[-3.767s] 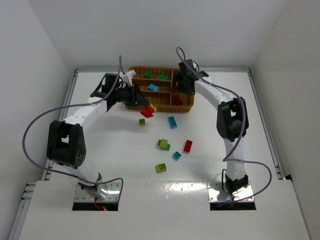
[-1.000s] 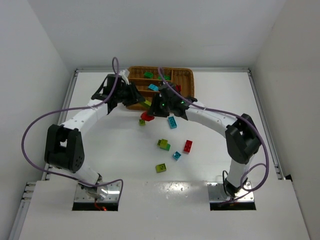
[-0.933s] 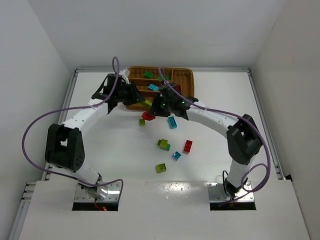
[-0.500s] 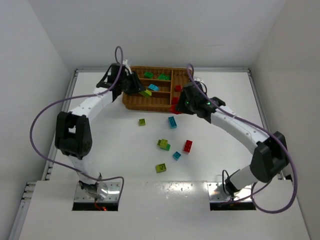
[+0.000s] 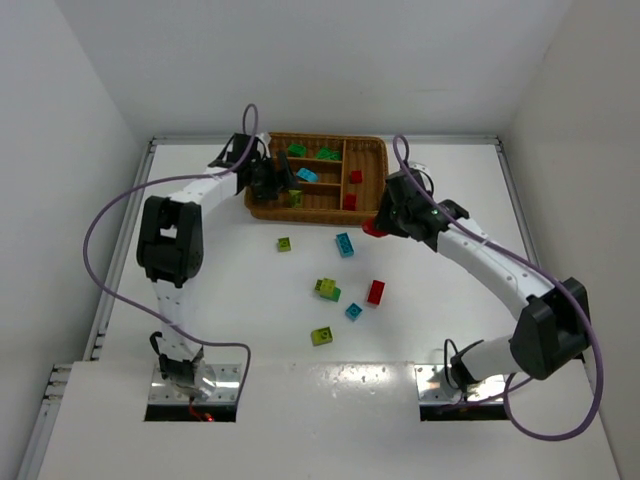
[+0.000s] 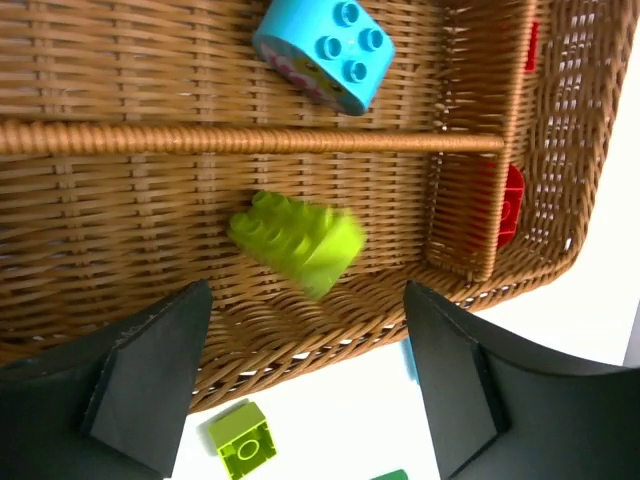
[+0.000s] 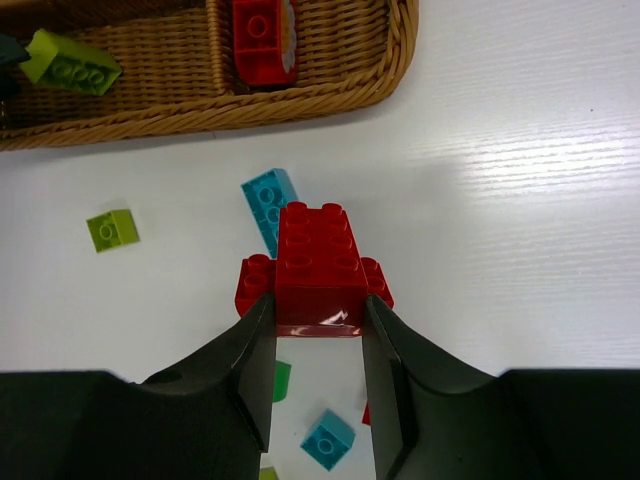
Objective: Sort the legos into containers by color
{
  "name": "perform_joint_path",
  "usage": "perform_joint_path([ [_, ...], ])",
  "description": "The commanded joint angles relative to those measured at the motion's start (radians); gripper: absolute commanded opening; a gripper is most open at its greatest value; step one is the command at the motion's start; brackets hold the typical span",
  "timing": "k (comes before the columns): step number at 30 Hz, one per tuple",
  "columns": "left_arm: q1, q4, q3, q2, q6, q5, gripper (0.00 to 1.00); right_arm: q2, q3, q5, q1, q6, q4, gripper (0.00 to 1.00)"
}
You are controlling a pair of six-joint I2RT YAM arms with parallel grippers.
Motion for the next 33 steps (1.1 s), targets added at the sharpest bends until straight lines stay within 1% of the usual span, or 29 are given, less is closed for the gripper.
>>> perform_joint_path([
  [1, 0.014, -0.002, 0.041, -0.072, 0.02, 0.048, 0.84, -0.037, 0.001, -0.029, -0.017, -0.008, 0.009, 0.1],
  [3, 0.014, -0.026, 0.032, -0.105, 0.047, 0.062, 0.86, -0.037, 0.001, -0.039, -0.018, -0.019, 0.009, 0.1],
  [4, 0.005, -0.027, 0.014, -0.147, 0.048, 0.074, 0.86, -0.027, 0.001, -0.039, -0.018, -0.028, 0.019, 0.1],
  [6, -0.017, -0.05, -0.041, -0.194, 0.071, 0.1, 0.82, -0.017, 0.011, -0.048, -0.018, -0.028, 0.019, 0.1],
  [7, -0.027, -0.05, -0.065, -0.219, 0.081, 0.1, 0.82, -0.017, 0.011, -0.048, -0.018, -0.028, 0.019, 0.1],
  [8, -0.044, -0.05, -0.088, -0.266, 0.081, 0.11, 0.82, -0.017, 0.011, -0.048, -0.018, -0.028, 0.019, 0.1],
  [9, -0.079, -0.05, -0.109, -0.286, 0.081, 0.11, 0.82, -0.017, 0.011, -0.048, -0.018, -0.028, 0.029, 0.1],
  [11, -0.115, -0.05, -0.166, -0.319, 0.068, 0.11, 0.82, 0.004, 0.011, -0.037, -0.018, -0.016, 0.029, 0.1],
  [12, -0.15, -0.027, -0.202, -0.345, 0.043, 0.123, 0.86, 0.004, 0.02, -0.025, -0.018, -0.005, 0.029, 0.1],
  [14, -0.188, 0.008, -0.232, -0.358, 0.011, 0.15, 0.9, 0.026, 0.029, -0.025, -0.018, 0.007, 0.029, 0.1],
  [15, -0.22, 0.053, -0.259, -0.359, -0.03, 0.159, 0.94, 0.026, 0.029, -0.025, -0.018, 0.007, 0.029, 0.1],
  [16, -0.234, 0.08, -0.275, -0.359, -0.052, 0.159, 0.96, 0.026, 0.029, -0.025, -0.008, 0.007, 0.029, 0.1],
  [17, -0.254, 0.155, -0.31, -0.368, -0.104, 0.168, 0.98, 0.035, 0.029, -0.039, -0.008, 0.007, 0.04, 0.1],
  [19, -0.264, 0.229, -0.338, -0.368, -0.145, 0.203, 0.98, 0.035, 0.029, -0.06, -0.008, 0.007, 0.049, 0.1],
  [21, -0.297, 0.283, -0.347, -0.337, -0.159, 0.214, 0.98, 0.026, 0.029, -0.083, -0.008, 0.007, 0.058, 0.1],
  [23, -0.322, 0.303, -0.347, -0.326, -0.17, 0.225, 0.98, 0.026, 0.029, -0.103, -0.008, 0.007, 0.059, 0.1],
  [27, -0.346, 0.413, -0.374, -0.313, -0.17, 0.258, 0.94, 0.015, 0.029, -0.126, -0.008, 0.007, 0.059, 0.1],
  [28, -0.346, 0.426, -0.384, -0.313, -0.17, 0.258, 0.91, 0.015, 0.029, -0.137, -0.008, 0.007, 0.059, 0.1],
  [30, -0.366, 0.44, -0.384, -0.303, -0.17, 0.258, 0.88, 0.015, 0.029, -0.157, -0.008, 0.007, 0.059, 0.1],
  [31, -0.366, 0.449, -0.384, -0.303, -0.152, 0.258, 0.84, 0.015, 0.029, -0.157, -0.008, 0.007, 0.059, 0.1],
  [33, -0.376, 0.449, -0.384, -0.303, -0.137, 0.243, 0.8, 0.015, 0.038, -0.186, -0.008, 0.007, 0.059, 0.1],
])
